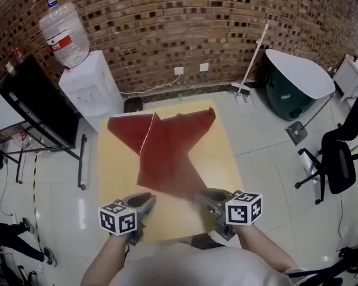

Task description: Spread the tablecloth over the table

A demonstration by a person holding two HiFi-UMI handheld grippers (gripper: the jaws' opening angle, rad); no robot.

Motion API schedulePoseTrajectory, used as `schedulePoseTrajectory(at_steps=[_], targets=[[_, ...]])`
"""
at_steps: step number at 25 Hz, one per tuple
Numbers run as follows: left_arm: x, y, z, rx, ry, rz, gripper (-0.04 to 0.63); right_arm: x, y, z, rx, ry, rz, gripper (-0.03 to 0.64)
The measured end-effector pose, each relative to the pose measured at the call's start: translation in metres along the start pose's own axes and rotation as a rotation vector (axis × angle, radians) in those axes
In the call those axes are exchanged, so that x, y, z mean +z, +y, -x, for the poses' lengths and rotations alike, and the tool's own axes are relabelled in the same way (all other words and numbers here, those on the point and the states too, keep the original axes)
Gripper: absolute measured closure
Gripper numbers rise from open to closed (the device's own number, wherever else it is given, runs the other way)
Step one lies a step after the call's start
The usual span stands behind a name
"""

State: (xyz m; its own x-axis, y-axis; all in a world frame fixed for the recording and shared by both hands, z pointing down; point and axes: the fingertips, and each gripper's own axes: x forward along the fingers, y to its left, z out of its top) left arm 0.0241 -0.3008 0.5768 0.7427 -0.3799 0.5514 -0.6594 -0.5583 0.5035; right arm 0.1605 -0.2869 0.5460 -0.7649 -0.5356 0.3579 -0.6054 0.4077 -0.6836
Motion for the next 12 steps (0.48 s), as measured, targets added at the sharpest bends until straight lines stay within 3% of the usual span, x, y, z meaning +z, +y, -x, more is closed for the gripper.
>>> schedulePoseTrajectory(at_steps=[2,7,12], targets=[[-0.008,0.01,-0.008,-0.004,0.005,0.086,0.489,-0.001,-0.007,-0.007,0.04,-0.004,-0.092,0.508],[-0.024,0.028,-0.022,-0.029,-0.008,0.238,0.397,-0.005,-0.015,-0.027,0.132,-0.038,-0.337,0.486],[-0.032,0.042,-0.038,-0.026,0.011,0.297,0.364,-0.003,-0.02,-0.04,0.196,-0.076,-0.51,0.446]])
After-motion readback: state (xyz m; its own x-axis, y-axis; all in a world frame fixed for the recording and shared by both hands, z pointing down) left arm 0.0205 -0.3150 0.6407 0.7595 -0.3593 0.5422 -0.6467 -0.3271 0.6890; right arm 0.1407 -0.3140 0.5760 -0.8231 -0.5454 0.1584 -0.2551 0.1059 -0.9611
